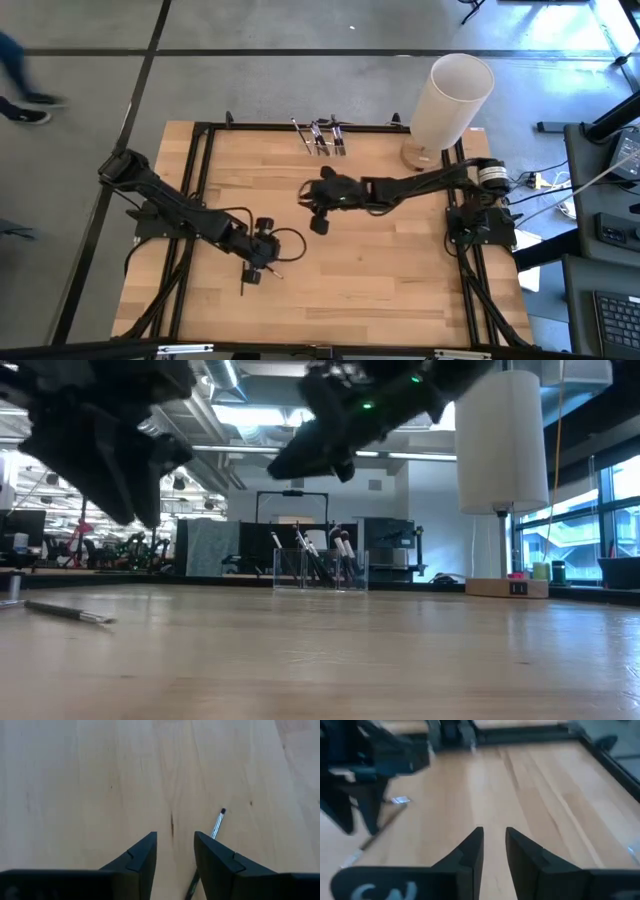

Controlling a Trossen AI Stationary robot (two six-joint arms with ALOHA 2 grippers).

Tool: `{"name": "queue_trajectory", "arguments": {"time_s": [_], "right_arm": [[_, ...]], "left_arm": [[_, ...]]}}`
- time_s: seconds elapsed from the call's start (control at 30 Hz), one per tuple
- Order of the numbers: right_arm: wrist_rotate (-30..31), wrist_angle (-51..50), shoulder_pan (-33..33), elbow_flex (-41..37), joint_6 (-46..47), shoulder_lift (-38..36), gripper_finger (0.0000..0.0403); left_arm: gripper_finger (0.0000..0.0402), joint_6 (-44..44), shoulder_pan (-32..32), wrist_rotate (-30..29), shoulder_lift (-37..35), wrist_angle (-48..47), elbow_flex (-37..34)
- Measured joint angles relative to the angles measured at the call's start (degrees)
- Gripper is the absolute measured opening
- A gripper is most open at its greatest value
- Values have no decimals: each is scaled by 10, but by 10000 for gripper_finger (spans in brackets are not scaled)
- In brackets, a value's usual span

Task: Put items in baskets/containers
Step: Put the black eyeshadow brush into the transparent organizer

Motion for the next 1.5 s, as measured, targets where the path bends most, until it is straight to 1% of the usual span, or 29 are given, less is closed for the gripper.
{"name": "queue_trajectory", "arguments": {"time_s": [0.1, 0.2, 0.3, 0.4, 0.5, 0.57, 0.63, 0.83, 0.9, 1.07, 1.17, 1.4, 1.5], "right_arm": [[-42, 103, -20, -66, 6, -36, 82], [-59, 152, -47, -104, 9, -76, 82], [-59, 138, -67, -124, 18, -117, 82], [-60, 123, -77, -150, 24, -149, 82], [-60, 123, -77, -176, 23, -170, 82], [-60, 123, -77, -188, 23, -179, 82], [-61, 126, -79, -192, 22, -182, 82], [-59, 126, -82, -193, 24, -184, 82], [-60, 127, -82, -193, 28, -184, 82], [-60, 127, -82, -193, 36, -184, 82], [-60, 127, -82, -193, 38, -184, 82], [-60, 130, -82, -193, 39, -184, 82], [-60, 131, -82, -193, 46, -184, 82]], "left_arm": [[132, 29, 12, 21, 10, -34, 40], [134, 36, 34, 62, 22, -43, 63], [132, 38, 56, 99, 45, -54, 80], [130, 51, 70, 141, 78, -90, 94], [130, 69, 70, 190, 109, -130, 108], [130, 75, 65, 204, 126, -150, 116], [130, 76, 59, 202, 139, -158, 123], [129, 71, 50, 198, 169, -138, 126], [129, 70, 40, 185, 180, -139, 126], [126, 76, 23, 122, 206, -136, 126], [106, 76, 15, 99, 216, -136, 129], [39, 67, 11, 88, 228, -132, 129], [24, 52, 15, 74, 229, -130, 128]]}}
